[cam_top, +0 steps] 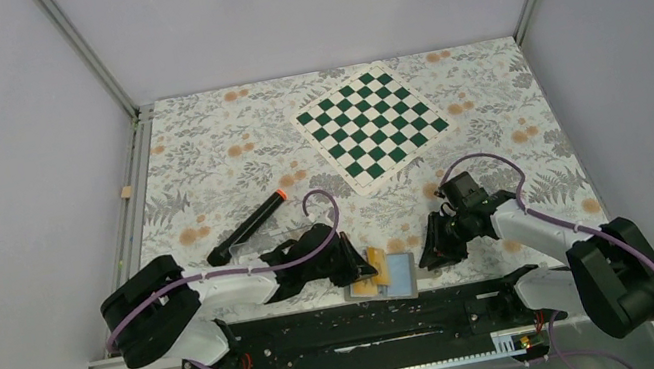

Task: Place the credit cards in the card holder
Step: Insert the credit card into the card holder.

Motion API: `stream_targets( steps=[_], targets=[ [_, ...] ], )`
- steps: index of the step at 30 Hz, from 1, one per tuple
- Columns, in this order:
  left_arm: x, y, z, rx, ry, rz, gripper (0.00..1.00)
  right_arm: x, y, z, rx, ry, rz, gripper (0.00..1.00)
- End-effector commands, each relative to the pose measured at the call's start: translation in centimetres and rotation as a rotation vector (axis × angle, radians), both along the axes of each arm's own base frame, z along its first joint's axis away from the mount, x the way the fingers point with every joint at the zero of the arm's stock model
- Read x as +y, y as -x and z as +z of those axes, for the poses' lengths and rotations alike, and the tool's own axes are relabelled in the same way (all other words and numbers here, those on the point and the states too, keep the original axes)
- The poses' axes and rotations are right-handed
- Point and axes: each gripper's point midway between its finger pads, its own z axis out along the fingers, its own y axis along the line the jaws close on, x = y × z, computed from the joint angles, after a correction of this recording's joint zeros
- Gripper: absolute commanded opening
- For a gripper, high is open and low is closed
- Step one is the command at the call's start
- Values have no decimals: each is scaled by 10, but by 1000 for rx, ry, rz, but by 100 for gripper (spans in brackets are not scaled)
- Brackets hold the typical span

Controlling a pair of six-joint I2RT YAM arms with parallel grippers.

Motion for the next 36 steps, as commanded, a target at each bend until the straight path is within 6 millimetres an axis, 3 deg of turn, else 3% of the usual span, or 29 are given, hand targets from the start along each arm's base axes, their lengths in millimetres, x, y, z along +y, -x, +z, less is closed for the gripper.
stream_targets(
  steps=[1,7,21,36],
  targets=[
    [-6,4,8,20,39,-11,0,-2,1,-3,-2,5,9,29],
    [-1,7,9,47,7,-3,0,-2,1,-4,-7,9,7,14],
    [4,23,-2,84,-50,-40,0,-4,2,-7,8,19,6,11],
    [-17,27,7,32,32,-122,0,-2,4,-7,12,7,12,10]
  ],
)
